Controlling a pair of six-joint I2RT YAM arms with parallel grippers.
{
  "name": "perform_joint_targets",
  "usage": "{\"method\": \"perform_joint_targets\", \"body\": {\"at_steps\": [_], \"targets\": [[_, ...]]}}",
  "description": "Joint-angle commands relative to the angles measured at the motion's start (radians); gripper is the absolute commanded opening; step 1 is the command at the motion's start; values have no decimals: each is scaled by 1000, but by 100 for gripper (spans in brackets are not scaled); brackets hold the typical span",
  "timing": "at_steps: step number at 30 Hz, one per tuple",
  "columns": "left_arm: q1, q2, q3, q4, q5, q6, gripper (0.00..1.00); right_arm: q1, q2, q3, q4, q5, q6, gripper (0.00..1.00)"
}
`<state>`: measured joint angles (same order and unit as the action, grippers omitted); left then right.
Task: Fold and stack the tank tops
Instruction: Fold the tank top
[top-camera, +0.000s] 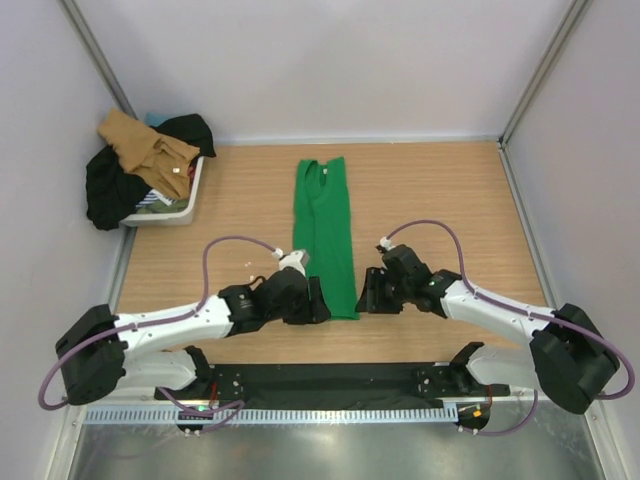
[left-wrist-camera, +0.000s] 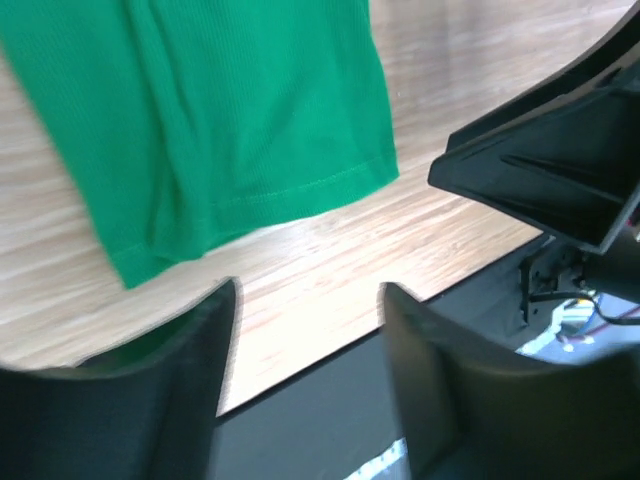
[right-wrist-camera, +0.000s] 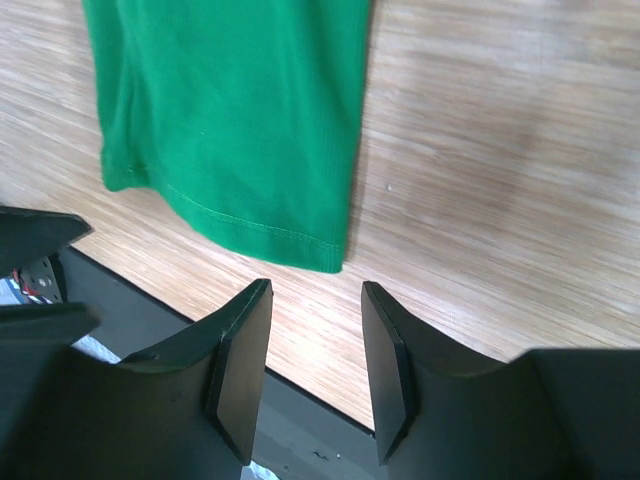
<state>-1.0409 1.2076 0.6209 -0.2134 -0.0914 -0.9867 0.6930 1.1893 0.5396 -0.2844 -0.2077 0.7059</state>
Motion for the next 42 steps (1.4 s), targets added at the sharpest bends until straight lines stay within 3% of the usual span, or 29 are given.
{"method": "perform_joint_targets", "body": {"at_steps": [1,12,21,26,29,32,33,34,42], "targets": [[-4,-82,25,-132,-126,-12,66,5,7,49,-9,14,-14,48],[61,-34,-24,-104,-131,-1,65,7,162,77,53,11,7,47],[110,76,-45,-35,-99,-9,52,25,217,85,79,4,29,43],[122,95,-67,28,-67,-15,48,37,233,85,90,4,35,31],[122,128,-61,60,-44,-21,42,42,236,91,87,4,30,21],[120,170,-52,77,-30,-21,24,46,225,100,76,2,29,12],[122,173,-52,78,-15,-21,9,48,222,103,70,2,27,10],[122,175,-50,83,-8,-21,1,48,213,111,57,4,27,8],[127,90,43,-89,-60,32,0,48,165,189,-39,34,3,2]]}}
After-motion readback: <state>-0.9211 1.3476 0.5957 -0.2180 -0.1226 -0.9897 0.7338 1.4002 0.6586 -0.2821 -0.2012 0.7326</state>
